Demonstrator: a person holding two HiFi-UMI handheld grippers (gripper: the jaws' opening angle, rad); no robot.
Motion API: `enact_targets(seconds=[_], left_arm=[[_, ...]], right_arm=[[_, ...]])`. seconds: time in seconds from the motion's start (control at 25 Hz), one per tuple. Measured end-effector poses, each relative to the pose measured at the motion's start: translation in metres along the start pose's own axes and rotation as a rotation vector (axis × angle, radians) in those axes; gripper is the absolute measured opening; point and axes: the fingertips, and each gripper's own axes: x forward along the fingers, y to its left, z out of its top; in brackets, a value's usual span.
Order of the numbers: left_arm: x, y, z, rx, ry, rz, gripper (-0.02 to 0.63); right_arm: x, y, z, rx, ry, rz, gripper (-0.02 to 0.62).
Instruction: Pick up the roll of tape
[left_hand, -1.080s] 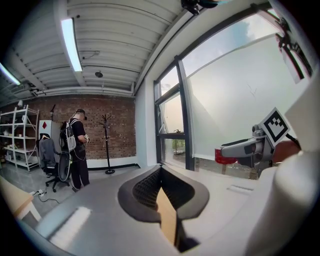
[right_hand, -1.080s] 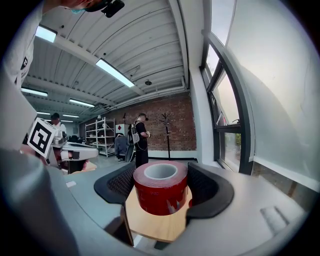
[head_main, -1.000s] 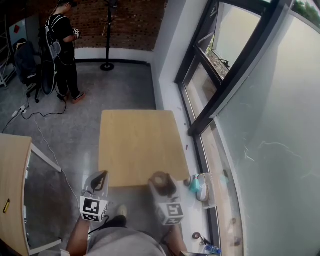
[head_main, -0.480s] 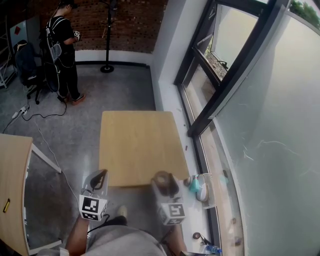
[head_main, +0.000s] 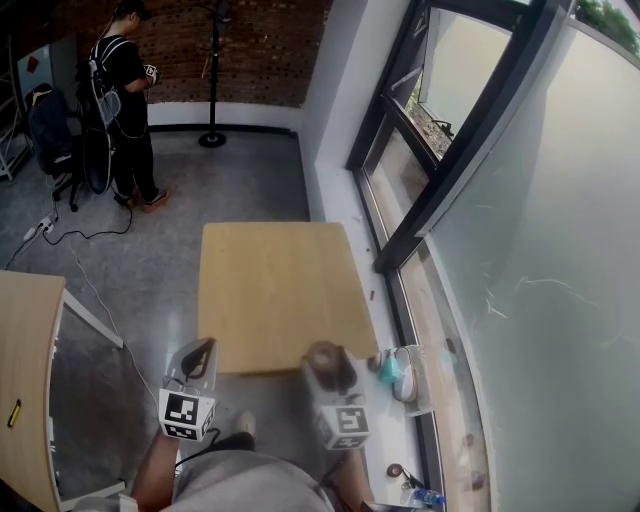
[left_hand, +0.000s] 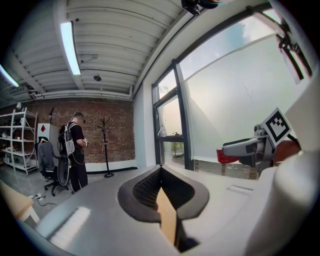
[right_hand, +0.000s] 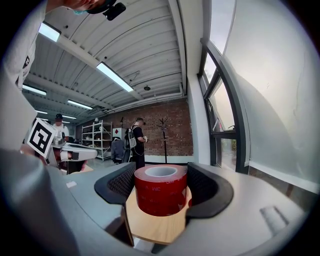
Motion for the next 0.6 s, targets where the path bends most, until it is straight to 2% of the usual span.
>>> enact_targets(seconds=[0.6], left_arm=[[-0.0005, 0.0025, 0.0008, -0.015, 0.001, 0.006, 0.000]], right_arm=[[-0.0009, 0.0010, 0.0007, -0.007, 0.006, -0.002, 0.336]])
